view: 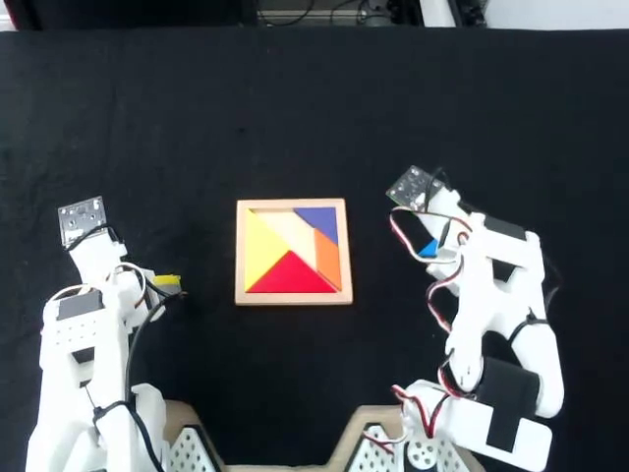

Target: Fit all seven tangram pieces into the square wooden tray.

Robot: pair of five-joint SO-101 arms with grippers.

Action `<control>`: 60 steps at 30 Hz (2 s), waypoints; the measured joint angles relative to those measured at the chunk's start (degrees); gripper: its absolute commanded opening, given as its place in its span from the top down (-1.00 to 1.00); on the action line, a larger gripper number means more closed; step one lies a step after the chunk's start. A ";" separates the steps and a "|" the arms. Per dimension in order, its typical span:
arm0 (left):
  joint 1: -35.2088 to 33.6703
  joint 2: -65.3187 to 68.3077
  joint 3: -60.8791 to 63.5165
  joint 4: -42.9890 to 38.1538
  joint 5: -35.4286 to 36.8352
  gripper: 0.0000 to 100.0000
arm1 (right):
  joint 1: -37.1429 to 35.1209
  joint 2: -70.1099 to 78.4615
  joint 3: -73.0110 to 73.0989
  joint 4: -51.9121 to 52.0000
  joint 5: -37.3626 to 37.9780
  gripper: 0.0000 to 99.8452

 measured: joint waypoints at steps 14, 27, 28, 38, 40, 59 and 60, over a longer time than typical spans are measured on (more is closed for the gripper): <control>0.00 0.00 0.00 0.00 0.00 0.34 | -0.09 7.56 -3.69 -0.44 0.00 0.75; 0.00 0.00 0.00 0.00 0.00 0.34 | -0.09 2.37 -4.40 3.34 0.00 0.48; 0.00 0.00 0.00 0.00 0.00 0.34 | -0.09 1.85 -4.40 3.34 0.00 0.48; 0.00 0.00 0.00 0.00 0.00 0.34 | -0.09 1.41 -2.37 0.97 0.00 0.48; 0.00 0.00 0.00 0.00 0.00 0.34 | -0.09 1.41 -2.37 0.88 0.00 0.48; 0.00 0.00 0.00 0.00 0.00 0.34 | -0.79 5.98 -2.37 -0.97 0.62 0.48; 0.00 0.00 0.00 0.00 0.00 0.34 | -1.05 6.07 -2.37 -0.44 0.62 0.51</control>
